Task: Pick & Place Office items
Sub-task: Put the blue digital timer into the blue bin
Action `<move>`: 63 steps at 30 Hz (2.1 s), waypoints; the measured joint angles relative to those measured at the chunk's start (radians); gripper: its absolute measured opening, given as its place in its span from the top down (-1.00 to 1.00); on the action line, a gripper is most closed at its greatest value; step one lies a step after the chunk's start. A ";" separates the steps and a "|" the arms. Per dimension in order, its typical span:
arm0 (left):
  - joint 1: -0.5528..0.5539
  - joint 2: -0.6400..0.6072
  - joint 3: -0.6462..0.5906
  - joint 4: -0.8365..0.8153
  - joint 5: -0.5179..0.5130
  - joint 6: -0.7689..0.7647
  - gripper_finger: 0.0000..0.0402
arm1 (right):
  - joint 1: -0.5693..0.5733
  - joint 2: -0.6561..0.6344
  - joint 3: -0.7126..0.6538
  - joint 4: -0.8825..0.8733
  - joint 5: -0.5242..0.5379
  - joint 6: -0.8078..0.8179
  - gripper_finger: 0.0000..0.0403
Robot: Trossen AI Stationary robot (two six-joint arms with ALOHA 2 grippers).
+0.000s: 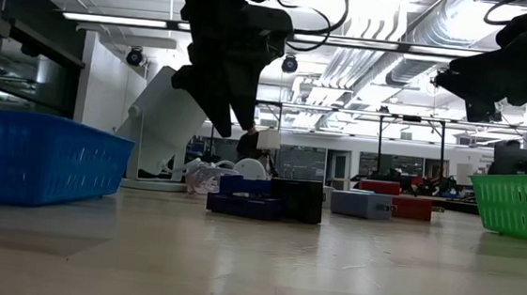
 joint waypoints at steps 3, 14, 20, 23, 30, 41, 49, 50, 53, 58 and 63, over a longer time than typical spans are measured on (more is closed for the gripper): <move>-0.001 0.000 0.000 0.000 0.009 0.000 -0.05 | 0.000 0.000 0.000 0.000 0.000 0.000 0.24; -0.008 0.009 -0.002 0.002 0.019 0.008 -0.05 | 0.000 0.000 0.000 0.001 0.000 0.000 0.24; -0.010 0.029 -0.003 0.011 0.030 0.022 -0.10 | 0.000 0.000 0.000 0.002 0.000 0.000 0.24; -0.010 0.027 -0.003 0.027 0.032 0.022 -0.18 | 0.000 0.000 0.000 0.002 0.000 0.000 0.24; -0.016 0.036 -0.003 0.041 0.020 -0.019 -0.40 | 0.000 0.000 0.000 0.002 0.000 0.000 0.24; -0.022 0.080 -0.003 0.101 0.071 -0.053 -0.45 | 0.000 0.000 0.000 0.001 0.000 0.000 0.24; -0.020 0.106 -0.001 0.114 0.072 -0.045 -0.46 | 0.000 0.000 0.000 0.000 0.000 0.000 0.24; -0.020 0.106 -0.003 0.106 0.072 -0.045 -0.46 | 0.000 0.000 0.000 0.000 0.000 0.000 0.24; -0.020 0.110 -0.002 0.114 0.072 -0.044 -0.46 | 0.000 0.000 0.000 0.000 0.000 0.000 0.24; -0.020 0.111 -0.002 0.105 0.072 -0.044 -0.46 | 0.000 0.000 0.000 0.000 0.000 0.000 0.24; -0.020 0.111 -0.002 0.100 0.068 -0.041 -0.45 | 0.000 0.000 0.000 0.000 0.000 0.000 0.24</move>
